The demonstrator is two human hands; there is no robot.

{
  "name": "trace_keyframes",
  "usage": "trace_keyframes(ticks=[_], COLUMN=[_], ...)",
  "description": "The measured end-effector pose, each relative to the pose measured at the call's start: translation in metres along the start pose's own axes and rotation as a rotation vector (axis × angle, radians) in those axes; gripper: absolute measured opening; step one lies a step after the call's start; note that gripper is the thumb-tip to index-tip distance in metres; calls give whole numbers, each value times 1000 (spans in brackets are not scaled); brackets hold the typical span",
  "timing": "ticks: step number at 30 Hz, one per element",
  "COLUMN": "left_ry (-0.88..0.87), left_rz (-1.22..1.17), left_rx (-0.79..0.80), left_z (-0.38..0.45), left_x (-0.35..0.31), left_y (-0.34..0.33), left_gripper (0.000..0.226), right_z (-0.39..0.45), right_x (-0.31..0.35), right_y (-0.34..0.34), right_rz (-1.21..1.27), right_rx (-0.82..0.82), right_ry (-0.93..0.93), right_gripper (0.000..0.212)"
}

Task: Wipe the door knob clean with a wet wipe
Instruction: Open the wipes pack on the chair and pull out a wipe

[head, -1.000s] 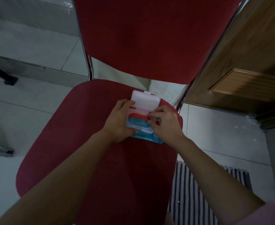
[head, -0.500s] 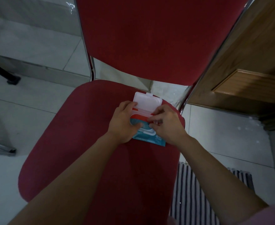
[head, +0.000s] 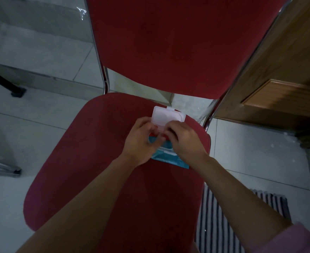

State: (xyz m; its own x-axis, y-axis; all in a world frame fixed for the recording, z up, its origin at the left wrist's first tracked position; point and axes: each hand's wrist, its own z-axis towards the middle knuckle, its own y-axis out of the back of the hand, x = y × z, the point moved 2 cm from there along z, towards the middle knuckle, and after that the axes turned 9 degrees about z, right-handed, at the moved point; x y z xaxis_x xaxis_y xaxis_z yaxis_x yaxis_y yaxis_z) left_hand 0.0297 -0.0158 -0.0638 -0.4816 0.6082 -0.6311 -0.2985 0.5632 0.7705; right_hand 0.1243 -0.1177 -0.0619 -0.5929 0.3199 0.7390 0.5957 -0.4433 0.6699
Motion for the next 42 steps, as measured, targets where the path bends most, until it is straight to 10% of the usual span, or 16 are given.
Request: trace_keyframes(ticks=[18, 42], left_ry=[172, 40], left_rz=[-237, -20], left_rx=[-4, 76], left_z=[3, -6], left_x=[3, -3], left_y=[13, 4], left_gripper=[17, 16], right_z=[10, 11], right_x=[6, -13], right_y=[-12, 32], right_rz=[-138, 1485], right_rx=[206, -274], right_ry=[131, -823], right_gripper=[8, 21])
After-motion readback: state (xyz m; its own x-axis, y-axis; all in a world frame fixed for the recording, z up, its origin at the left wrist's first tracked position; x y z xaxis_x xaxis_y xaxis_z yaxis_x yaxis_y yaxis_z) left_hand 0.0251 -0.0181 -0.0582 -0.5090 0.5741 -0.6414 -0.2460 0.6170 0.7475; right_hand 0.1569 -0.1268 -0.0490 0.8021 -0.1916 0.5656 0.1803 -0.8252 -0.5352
